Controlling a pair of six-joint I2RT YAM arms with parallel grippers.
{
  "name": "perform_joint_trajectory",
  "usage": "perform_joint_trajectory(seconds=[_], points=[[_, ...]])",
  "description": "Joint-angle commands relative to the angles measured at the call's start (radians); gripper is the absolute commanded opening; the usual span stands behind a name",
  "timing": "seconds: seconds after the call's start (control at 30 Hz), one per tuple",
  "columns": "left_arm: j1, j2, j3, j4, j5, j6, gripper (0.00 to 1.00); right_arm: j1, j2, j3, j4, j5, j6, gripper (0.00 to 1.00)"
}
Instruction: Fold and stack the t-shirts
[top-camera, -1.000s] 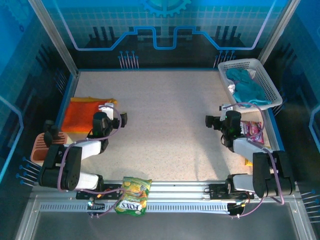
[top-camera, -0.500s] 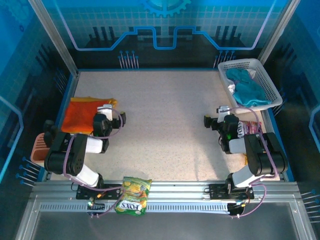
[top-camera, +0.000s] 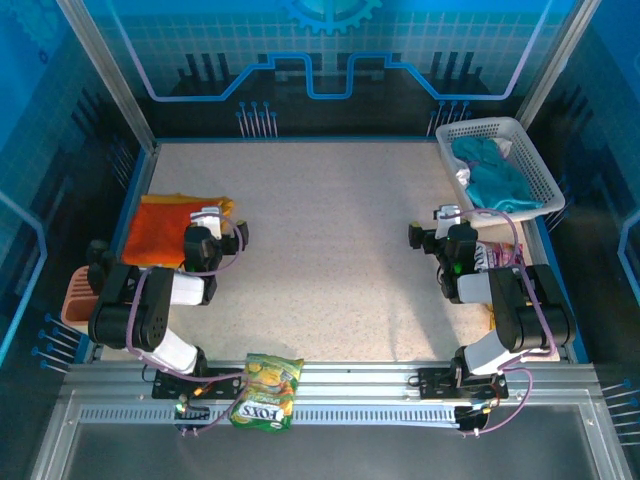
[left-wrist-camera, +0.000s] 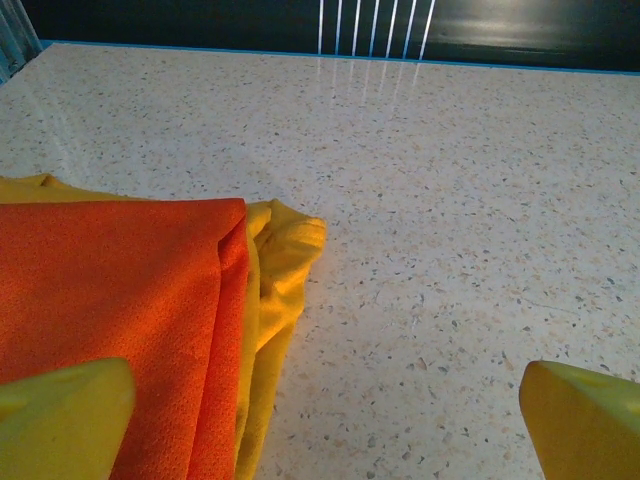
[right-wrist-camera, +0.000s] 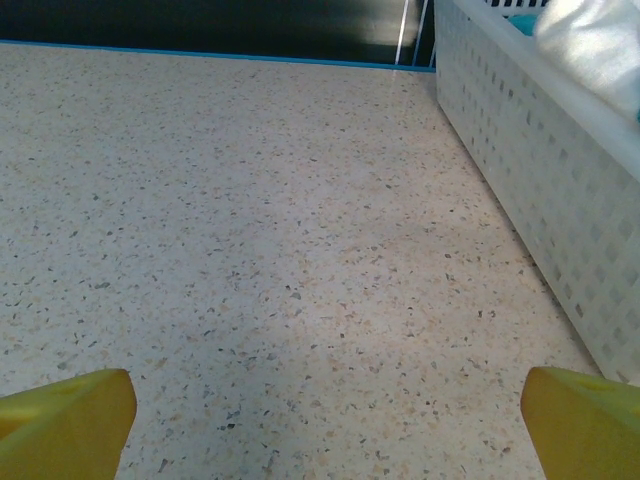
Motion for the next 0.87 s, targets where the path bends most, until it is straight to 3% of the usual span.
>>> perform_joint_trajectory(seconds=[0.0, 0.27, 0.83], points=[[0.001, 0.002, 0.009, 0.018, -0.010, -0.022, 0.99, 0.013, -0.004, 0.028, -0.016, -0.076, -0.043, 1.00], [0.001, 0.002, 0.009, 0.019, -0.010, -0.022, 0.99, 0.010, -0.003, 0.027, -0.012, -0.086, -0.043, 1.00], [0.001, 0.002, 0.011, 0.019, -0.010, -0.022, 0.99, 0.024, -0.002, 0.015, 0.011, 0.022, -0.021, 1.00]])
